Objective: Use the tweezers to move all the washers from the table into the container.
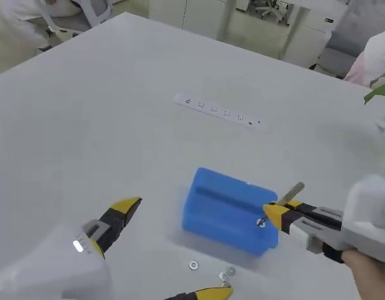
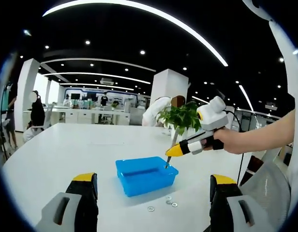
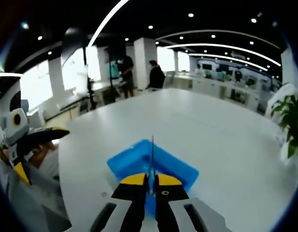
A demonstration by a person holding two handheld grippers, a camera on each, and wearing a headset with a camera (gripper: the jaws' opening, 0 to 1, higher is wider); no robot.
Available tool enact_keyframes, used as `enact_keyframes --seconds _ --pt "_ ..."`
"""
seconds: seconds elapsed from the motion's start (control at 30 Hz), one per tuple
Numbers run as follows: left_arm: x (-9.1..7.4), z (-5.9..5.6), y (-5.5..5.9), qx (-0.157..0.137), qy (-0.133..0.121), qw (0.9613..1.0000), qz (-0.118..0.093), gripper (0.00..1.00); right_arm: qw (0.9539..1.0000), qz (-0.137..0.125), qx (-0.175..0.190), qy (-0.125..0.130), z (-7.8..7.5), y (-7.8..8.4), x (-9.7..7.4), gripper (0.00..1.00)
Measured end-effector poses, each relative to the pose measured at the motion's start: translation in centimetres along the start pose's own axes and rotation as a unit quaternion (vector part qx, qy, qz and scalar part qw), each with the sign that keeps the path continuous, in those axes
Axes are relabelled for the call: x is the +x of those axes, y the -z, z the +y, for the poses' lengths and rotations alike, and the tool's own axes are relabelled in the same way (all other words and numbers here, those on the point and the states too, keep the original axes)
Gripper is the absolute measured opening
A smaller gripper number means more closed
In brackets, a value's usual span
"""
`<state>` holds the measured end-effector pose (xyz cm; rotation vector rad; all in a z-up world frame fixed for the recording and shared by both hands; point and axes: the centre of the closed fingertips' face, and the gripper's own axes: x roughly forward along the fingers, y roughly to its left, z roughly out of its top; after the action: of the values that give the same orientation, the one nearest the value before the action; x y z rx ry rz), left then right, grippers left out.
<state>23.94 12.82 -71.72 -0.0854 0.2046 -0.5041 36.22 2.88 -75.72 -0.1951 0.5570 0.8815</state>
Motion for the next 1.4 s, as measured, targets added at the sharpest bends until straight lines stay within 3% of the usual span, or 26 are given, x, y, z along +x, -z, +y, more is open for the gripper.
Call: enact_keyframes --seconds 0.17,0.33,0.57,0.8,1.0,1.1,1.17,1.23,1.33,1.4 --pt "0.0 0.2 0.3 0.005 -0.003 1.0000 0.007 0.99 0.9994 -0.005 0.033 0.006 -1.5 0.8 1.8 0.03" --pt "0.1 0.2 0.5 0.000 -0.002 0.9999 0.010 0.99 0.9994 0.016 0.025 0.016 -2.3 2.3 3.4 0.03" --pt "0.2 0.2 0.8 0.005 -0.002 0.9998 0.017 0.99 0.9992 0.029 0.020 0.021 -3.3 3.4 4.0 0.04" --pt "0.2 0.1 0.9 -0.005 0.003 0.9998 0.017 0.99 0.9992 0.025 0.016 0.028 -4.1 3.8 4.1 0.04" --pt "0.2 0.1 1.1 -0.018 0.008 0.9996 0.020 0.99 0.9992 0.020 0.019 0.029 -3.3 3.5 4.1 0.04" --pt "0.3 0.0 2.0 -0.016 0.010 0.9989 0.043 0.99 0.9991 0.019 0.019 0.034 -3.2 3.7 4.2 0.04" --pt "0.3 -0.3 2.1 -0.011 0.018 0.9988 0.044 0.99 0.9986 0.017 0.018 0.046 -3.2 3.5 3.8 0.04" --pt "0.3 -0.6 1.9 -0.004 0.024 0.9989 0.040 0.99 0.9978 0.003 0.037 0.055 -2.8 2.8 3.1 0.04" --pt "0.2 -0.3 1.6 0.044 0.014 0.9984 0.033 0.99 0.9962 -0.019 0.052 0.067 -1.8 1.7 1.7 0.04" --pt "0.2 -0.9 1.8 0.058 0.024 0.9972 0.042 0.99 0.9952 -0.037 0.056 0.071 -0.5 0.7 0.3 0.04"
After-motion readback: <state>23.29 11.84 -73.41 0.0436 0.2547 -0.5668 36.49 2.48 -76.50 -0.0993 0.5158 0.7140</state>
